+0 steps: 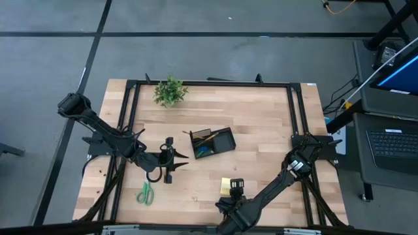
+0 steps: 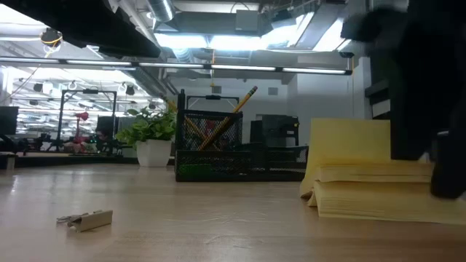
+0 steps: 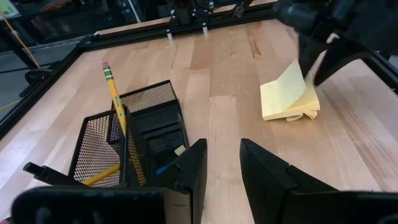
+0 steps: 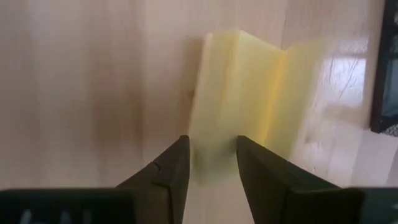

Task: Pick and place office supplies into organizer
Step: Put the yellow sticky notes into the black desk organizer

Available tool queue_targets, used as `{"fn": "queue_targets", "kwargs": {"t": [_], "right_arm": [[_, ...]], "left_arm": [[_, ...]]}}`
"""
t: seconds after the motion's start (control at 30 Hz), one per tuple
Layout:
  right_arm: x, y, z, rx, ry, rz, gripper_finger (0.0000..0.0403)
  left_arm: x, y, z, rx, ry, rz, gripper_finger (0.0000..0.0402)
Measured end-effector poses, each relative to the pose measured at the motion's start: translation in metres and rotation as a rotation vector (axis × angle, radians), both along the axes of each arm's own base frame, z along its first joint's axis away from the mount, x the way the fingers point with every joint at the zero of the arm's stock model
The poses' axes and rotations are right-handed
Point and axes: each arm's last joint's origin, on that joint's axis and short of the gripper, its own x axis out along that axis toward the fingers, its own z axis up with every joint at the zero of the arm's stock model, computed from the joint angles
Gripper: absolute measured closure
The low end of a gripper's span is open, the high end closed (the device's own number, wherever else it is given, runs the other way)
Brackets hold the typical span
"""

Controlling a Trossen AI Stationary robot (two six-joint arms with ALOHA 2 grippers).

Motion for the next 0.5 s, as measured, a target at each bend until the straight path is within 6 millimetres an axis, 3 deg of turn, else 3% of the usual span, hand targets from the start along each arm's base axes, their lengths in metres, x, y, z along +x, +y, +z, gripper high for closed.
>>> {"fn": "queue_targets", "kwargs": {"t": [0.17, 0.5], "right_arm": [[-0.009, -0.008, -0.019, -0.058, 0.044, -0.032, 0.027], [-0.013, -0.013, -0.022, -0.096, 0.028, -0.111, 0.027]], "left_arm": [[0.0, 0.0, 0.0, 0.0, 0.0, 0.0, 0.0311], [0.0, 0.0, 0.0, 0.0, 0.0, 0.0, 0.0311]]}}
